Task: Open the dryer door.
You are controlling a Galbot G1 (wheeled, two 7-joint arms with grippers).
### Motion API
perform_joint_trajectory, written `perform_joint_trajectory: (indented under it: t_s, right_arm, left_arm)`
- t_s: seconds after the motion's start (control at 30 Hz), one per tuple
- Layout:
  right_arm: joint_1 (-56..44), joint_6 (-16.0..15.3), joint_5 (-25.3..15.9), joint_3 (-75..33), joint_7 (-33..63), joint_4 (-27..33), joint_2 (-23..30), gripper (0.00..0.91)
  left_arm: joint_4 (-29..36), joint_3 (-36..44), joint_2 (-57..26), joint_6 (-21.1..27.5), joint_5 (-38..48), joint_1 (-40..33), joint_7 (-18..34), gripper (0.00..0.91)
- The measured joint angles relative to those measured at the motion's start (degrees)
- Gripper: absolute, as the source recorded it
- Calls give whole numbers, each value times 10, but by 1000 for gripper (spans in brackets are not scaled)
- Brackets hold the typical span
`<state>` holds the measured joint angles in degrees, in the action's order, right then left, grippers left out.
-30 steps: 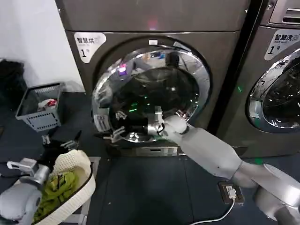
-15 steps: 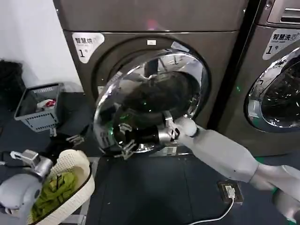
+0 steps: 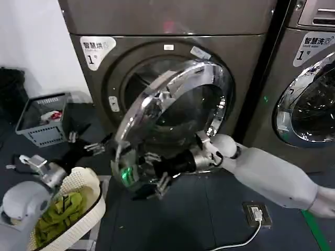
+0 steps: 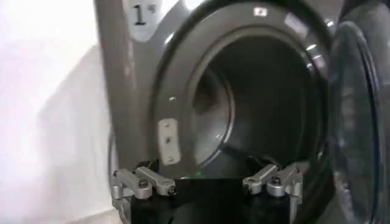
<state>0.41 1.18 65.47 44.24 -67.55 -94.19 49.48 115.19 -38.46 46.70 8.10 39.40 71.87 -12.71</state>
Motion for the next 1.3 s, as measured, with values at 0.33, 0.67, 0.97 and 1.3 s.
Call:
perform_joint_trajectory:
  t_s: [0.33,0.67,0.97,1.3]
  right_arm:
    - [-1,-4,-17,12,-54,-35,-69,907]
    - [-22,5,-37,1,-83,-77,-138,907]
    - [-59,16,-56,-31,-100,-112,-202,907]
    - [-176,80,-114,-161,-79,-103,-272,907]
  left_arm:
    - [9,73,6,-13,-14,-45,-34,907]
    - [26,174,13,-15,-40,-89,-54,907]
    - [35,237,19,-13,-67,-108,-59,907]
    - [40,288,24,-12,-83,-136,-60,907]
